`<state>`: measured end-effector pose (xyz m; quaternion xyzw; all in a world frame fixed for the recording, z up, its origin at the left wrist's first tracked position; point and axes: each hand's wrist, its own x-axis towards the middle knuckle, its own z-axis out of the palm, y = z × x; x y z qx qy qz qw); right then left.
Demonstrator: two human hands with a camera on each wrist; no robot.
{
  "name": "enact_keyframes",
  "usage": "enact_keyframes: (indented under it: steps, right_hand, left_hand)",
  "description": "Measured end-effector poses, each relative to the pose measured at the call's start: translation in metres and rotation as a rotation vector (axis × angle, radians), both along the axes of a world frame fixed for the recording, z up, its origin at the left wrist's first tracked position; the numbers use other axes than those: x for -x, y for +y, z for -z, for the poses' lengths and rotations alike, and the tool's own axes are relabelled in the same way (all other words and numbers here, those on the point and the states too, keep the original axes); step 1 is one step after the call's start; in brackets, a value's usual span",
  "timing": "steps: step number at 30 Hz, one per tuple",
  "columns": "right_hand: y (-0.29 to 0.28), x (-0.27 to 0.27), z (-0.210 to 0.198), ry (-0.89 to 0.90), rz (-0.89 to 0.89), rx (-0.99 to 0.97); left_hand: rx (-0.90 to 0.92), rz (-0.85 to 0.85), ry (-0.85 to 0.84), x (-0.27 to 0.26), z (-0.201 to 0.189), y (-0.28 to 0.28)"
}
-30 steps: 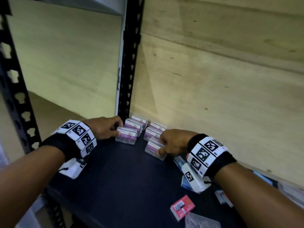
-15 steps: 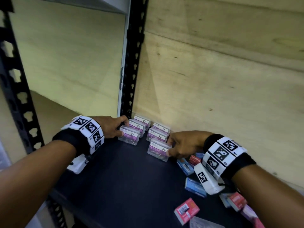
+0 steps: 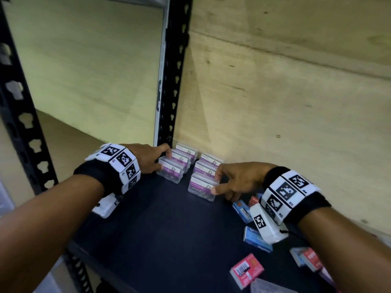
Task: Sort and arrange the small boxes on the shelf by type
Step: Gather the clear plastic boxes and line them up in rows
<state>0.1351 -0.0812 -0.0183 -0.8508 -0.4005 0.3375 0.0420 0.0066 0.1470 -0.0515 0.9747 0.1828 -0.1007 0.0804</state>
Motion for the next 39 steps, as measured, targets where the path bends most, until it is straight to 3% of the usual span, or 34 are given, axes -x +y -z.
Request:
enact_keyframes:
  steps: [31,39]
  right_hand:
    - [0.007,-0.006,0.006,0.050,0.064,-0.008]
    - [-0.002,0.004,0.001,0.047,0.014,-0.027]
  left_hand:
    - [0.003,-0.010,-0.001,-0.003,0.000,-0.004]
    - [0.074,-0.102,-0.071,0.005,0.004,-0.009]
